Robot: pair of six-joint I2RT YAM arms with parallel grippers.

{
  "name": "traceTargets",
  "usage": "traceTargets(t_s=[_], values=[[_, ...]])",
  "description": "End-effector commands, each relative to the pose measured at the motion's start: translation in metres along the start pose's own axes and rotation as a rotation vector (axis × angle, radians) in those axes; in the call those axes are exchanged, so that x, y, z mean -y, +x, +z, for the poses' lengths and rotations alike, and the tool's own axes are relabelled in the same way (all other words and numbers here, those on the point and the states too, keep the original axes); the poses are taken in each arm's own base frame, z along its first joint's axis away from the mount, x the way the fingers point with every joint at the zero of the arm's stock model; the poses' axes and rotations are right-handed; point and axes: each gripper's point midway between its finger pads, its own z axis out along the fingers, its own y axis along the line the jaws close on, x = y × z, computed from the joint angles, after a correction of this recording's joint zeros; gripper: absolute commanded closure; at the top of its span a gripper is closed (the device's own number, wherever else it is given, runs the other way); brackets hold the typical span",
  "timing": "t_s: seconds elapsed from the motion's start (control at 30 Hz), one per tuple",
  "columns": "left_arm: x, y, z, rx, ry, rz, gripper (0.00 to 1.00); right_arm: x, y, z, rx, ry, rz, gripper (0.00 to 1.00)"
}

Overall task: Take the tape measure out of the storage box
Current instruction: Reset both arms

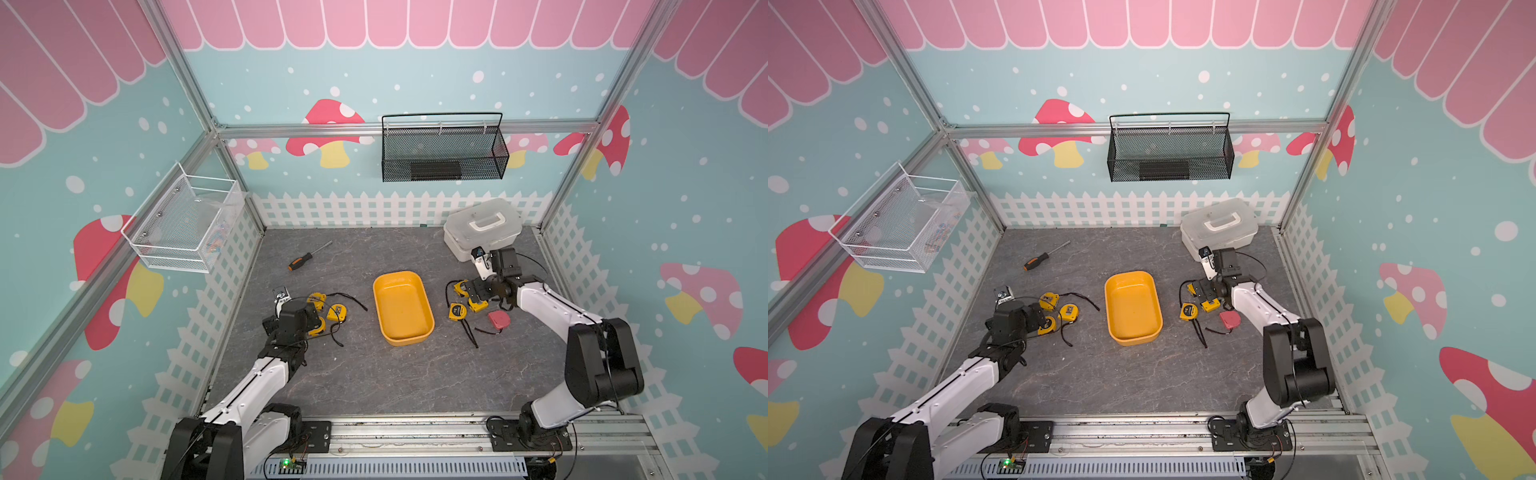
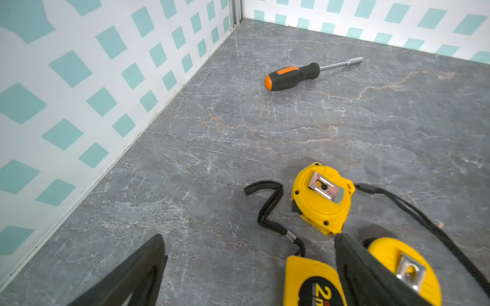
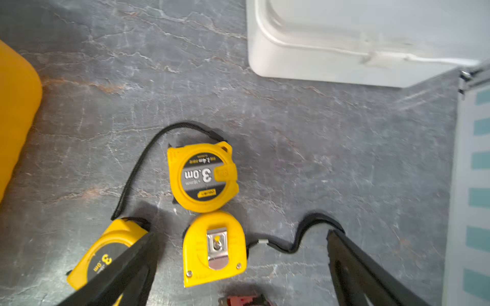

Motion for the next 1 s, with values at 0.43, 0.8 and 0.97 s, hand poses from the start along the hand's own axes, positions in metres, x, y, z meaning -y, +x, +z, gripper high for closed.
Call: traceTargets(t_s=[0.43,0.8,0.97], values=[[0.050,-0.056,0.057,0.288,0.141,0.024,0.01,0.055,0.027,-0.008,0.348,0.328,0.143,0.01],[0.060,-0.051,0.057,0.226,0.223,0.043,0.01,0.047,0.031,-0.007,0.448,0.290,0.122,0.01],[0.061,-0.052,0.057,0.243,0.228,0.045,0.01,0.046,0.036,-0.007,0.411,0.278,0.132,0.01]])
